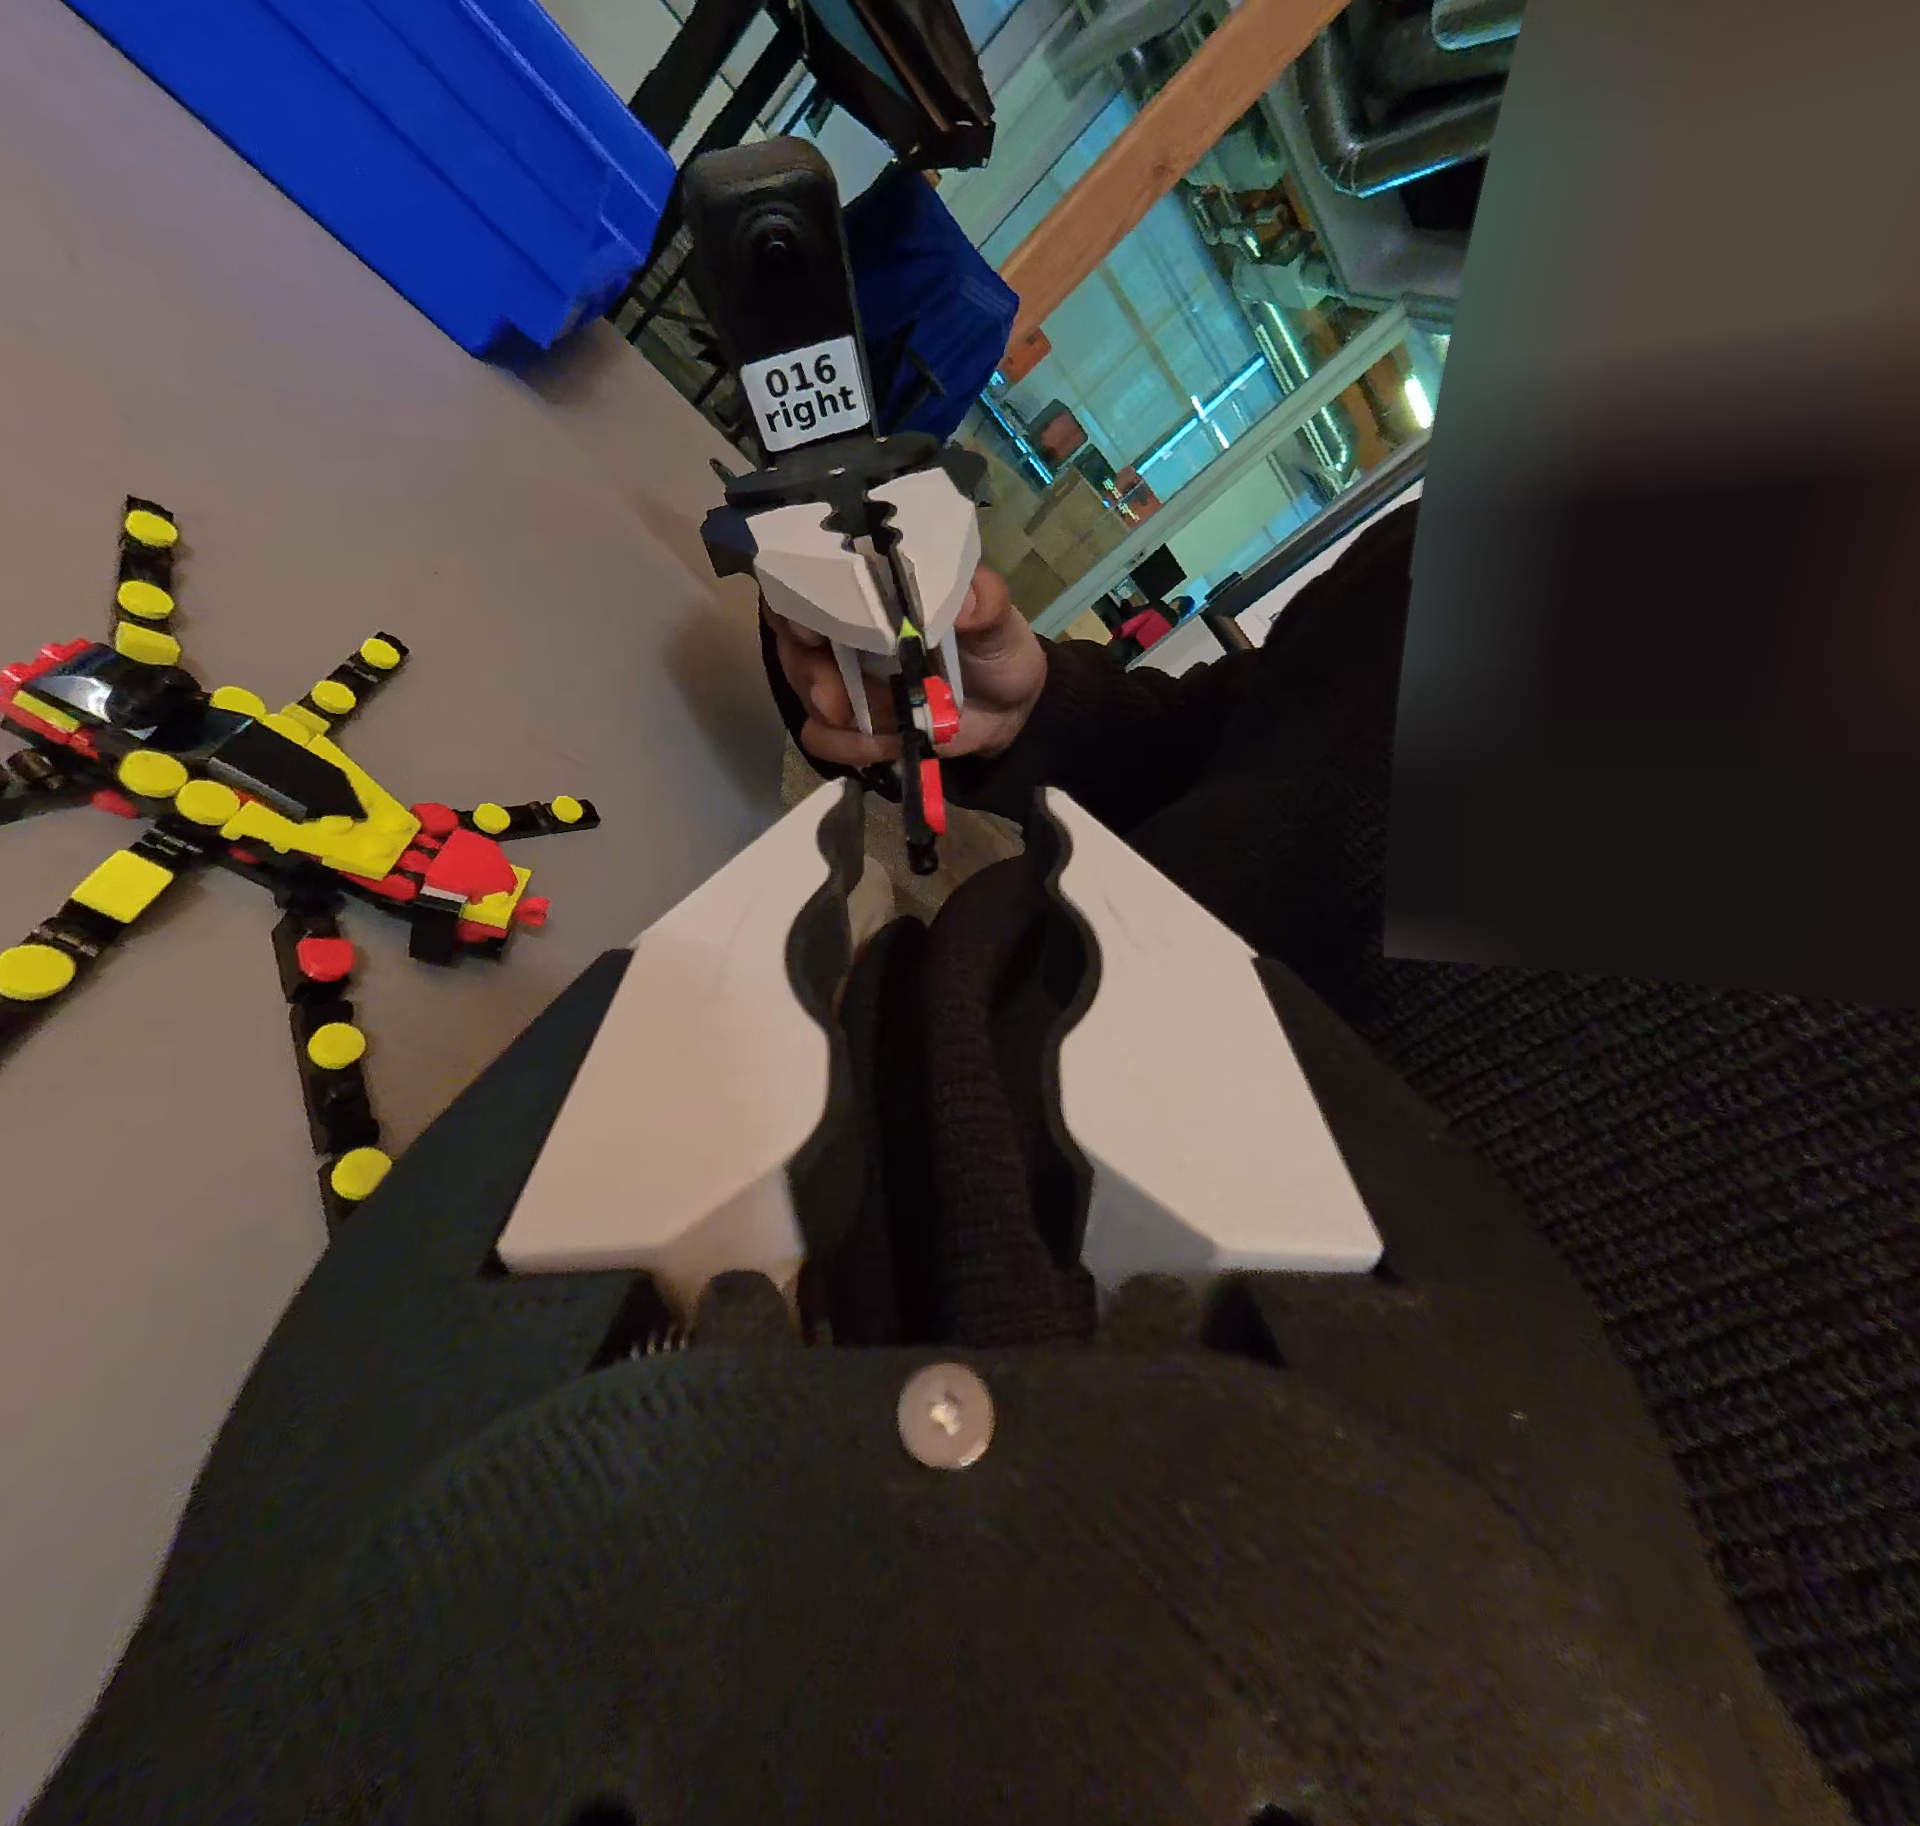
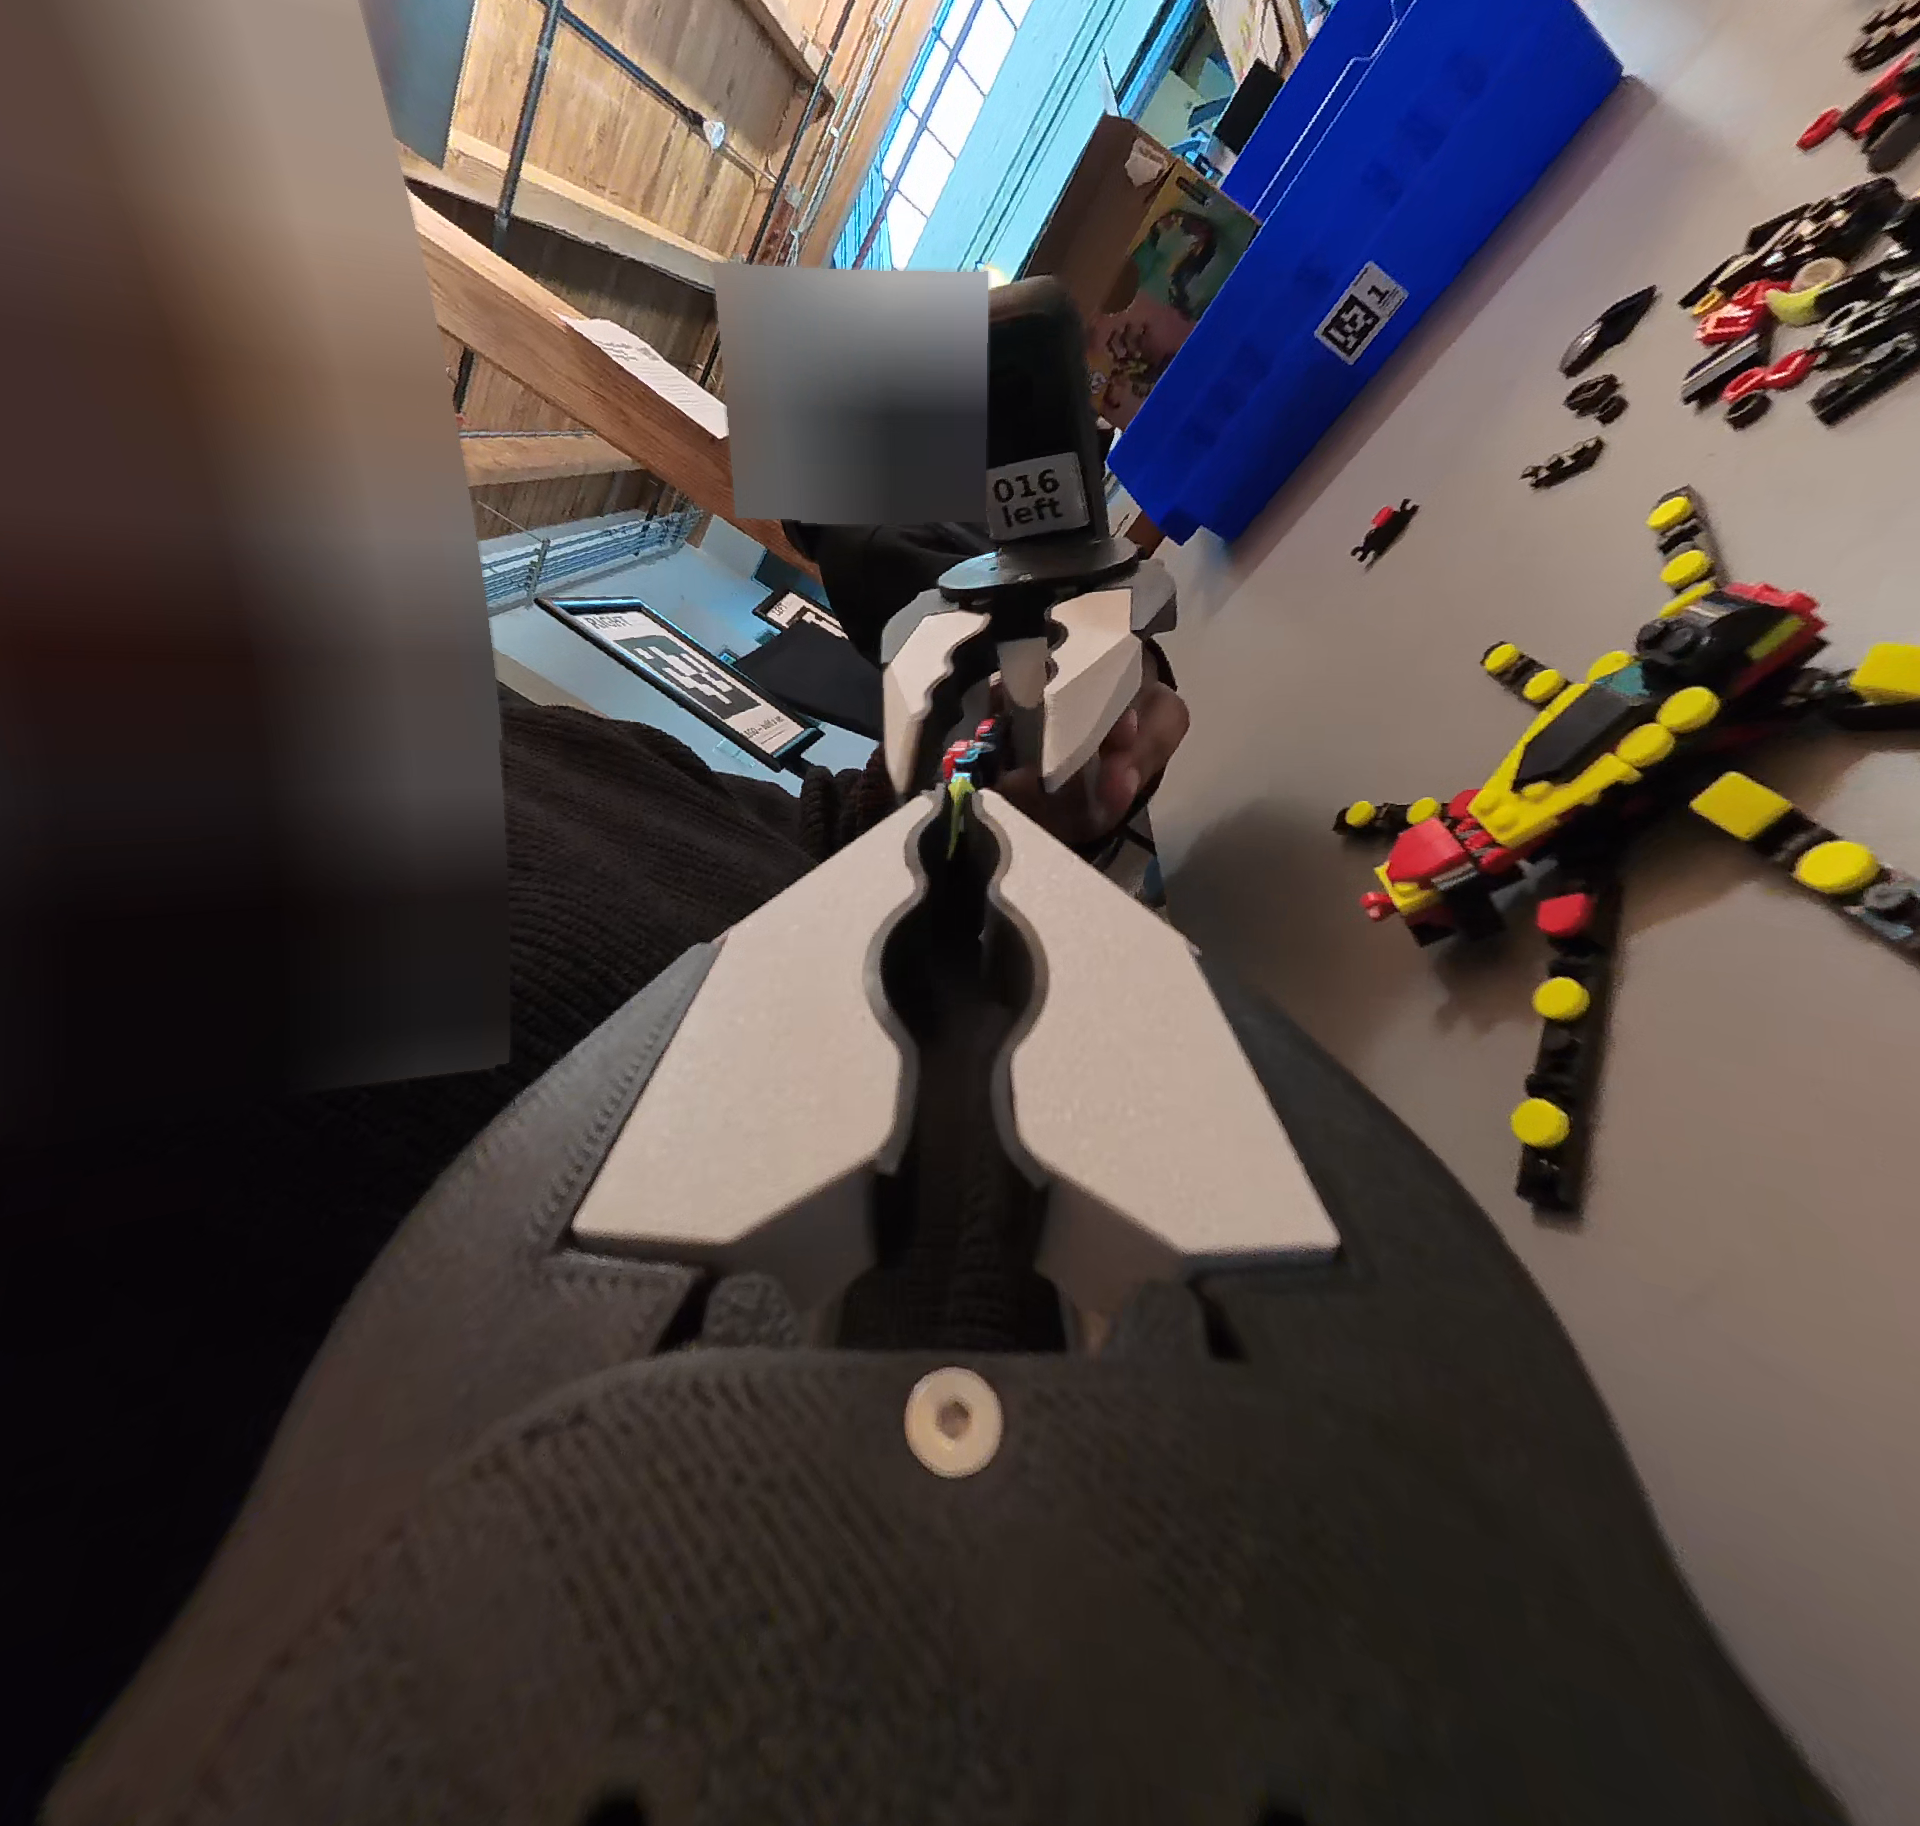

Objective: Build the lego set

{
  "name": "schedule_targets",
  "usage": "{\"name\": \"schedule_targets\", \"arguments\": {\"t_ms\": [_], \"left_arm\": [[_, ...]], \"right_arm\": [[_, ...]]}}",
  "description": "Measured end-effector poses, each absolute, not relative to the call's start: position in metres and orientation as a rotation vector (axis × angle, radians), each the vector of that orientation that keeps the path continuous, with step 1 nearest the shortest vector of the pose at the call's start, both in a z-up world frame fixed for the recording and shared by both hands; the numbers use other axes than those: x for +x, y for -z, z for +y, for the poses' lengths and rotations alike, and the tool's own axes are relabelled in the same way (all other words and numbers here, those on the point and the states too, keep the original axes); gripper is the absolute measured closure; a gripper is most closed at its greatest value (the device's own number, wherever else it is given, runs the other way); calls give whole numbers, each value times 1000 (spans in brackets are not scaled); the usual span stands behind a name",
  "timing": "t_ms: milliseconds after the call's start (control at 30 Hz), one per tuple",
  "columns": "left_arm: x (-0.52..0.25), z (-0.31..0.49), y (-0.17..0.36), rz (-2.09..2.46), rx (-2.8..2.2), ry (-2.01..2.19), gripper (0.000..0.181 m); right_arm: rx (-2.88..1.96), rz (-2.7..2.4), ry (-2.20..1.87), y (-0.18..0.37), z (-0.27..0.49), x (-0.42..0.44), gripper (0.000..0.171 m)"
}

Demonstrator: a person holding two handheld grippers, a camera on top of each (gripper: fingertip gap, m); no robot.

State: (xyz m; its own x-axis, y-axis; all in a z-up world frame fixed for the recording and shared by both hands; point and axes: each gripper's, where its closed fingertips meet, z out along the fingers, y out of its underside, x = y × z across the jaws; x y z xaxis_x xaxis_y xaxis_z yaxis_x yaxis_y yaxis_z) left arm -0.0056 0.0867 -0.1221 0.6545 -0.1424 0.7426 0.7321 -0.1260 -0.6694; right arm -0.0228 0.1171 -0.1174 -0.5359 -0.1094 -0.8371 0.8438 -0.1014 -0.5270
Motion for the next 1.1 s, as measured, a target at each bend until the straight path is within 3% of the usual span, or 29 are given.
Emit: {"name": "schedule_targets", "arguments": {"t_ms": [233,667,833,1100], "left_arm": [[-13,84,122,-540,-1504,791,177],[-21,84,132,-603,-1531,758,177],[-31,82,135,-657,-1524,716,144],[-27,84,136,-638,-1535,744,141]], "right_arm": [[839,1473,1733,116,120,-24,171],[888,1585,1738,125,124,-30,171],[942,1551,1768,124,134,-39,171],[1707,1580,1914,164,242,-122,171]]}}
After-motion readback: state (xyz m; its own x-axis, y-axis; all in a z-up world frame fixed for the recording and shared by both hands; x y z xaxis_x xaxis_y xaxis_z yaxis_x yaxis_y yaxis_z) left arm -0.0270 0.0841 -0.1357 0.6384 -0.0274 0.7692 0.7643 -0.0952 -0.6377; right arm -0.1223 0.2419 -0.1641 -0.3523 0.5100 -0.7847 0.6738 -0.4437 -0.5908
